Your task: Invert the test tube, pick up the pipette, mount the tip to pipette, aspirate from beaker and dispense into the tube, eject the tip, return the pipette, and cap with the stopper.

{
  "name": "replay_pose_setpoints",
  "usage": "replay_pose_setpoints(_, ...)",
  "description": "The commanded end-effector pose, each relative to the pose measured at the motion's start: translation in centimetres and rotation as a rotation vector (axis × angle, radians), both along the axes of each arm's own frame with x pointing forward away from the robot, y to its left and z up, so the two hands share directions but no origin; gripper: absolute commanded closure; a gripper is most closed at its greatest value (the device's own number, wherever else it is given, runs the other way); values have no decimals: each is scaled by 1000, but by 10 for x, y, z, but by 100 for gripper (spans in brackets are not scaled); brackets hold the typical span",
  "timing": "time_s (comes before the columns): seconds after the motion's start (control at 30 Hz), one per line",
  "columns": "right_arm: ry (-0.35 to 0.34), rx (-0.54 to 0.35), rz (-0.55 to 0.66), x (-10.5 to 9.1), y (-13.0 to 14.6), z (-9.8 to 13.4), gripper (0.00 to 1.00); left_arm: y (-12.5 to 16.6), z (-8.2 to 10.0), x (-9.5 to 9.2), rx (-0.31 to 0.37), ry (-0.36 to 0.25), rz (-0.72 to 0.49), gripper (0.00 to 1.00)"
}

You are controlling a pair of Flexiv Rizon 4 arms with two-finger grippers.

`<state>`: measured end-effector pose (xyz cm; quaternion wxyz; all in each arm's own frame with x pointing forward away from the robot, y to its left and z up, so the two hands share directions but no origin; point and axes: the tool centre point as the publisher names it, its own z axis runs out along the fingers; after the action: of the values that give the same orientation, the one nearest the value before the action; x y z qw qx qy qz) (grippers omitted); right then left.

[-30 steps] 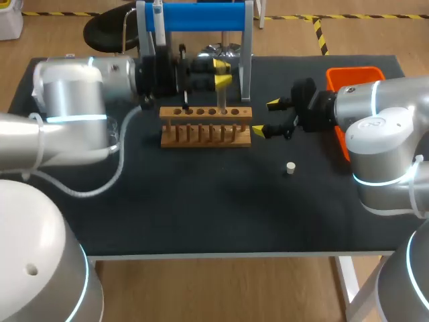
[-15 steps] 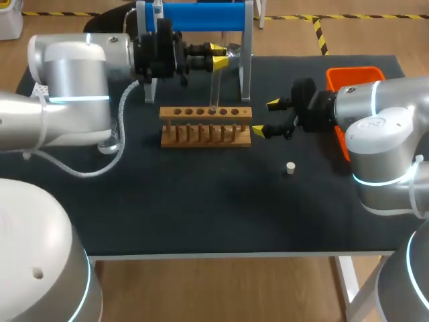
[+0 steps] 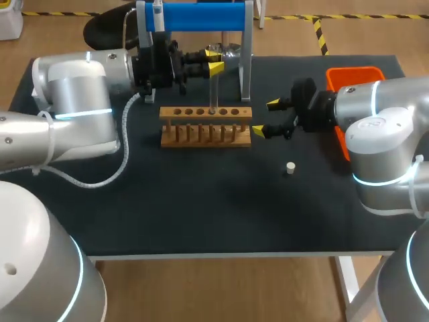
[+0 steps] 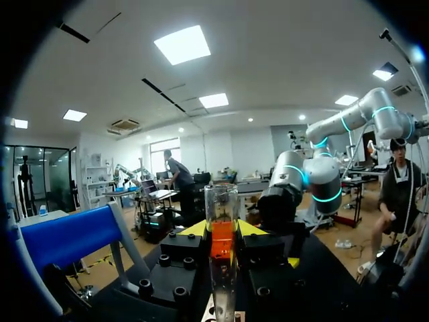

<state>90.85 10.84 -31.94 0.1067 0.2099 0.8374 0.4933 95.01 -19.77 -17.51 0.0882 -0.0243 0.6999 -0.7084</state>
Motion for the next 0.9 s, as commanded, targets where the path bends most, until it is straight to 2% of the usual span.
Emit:
replay_pose_setpoints(0.03, -1, 1, 0, 0, 0, 0, 0, 0, -2, 6, 4, 1, -22, 100)
replay_pose_setpoints(0.47, -7, -6, -13, 1, 1, -1, 0, 0, -2, 6, 4, 1, -22, 100)
replay_pose_setpoints(0.9, -49, -2, -79, 12, 26, -15, 0, 0, -2, 6, 4, 1, -22, 100)
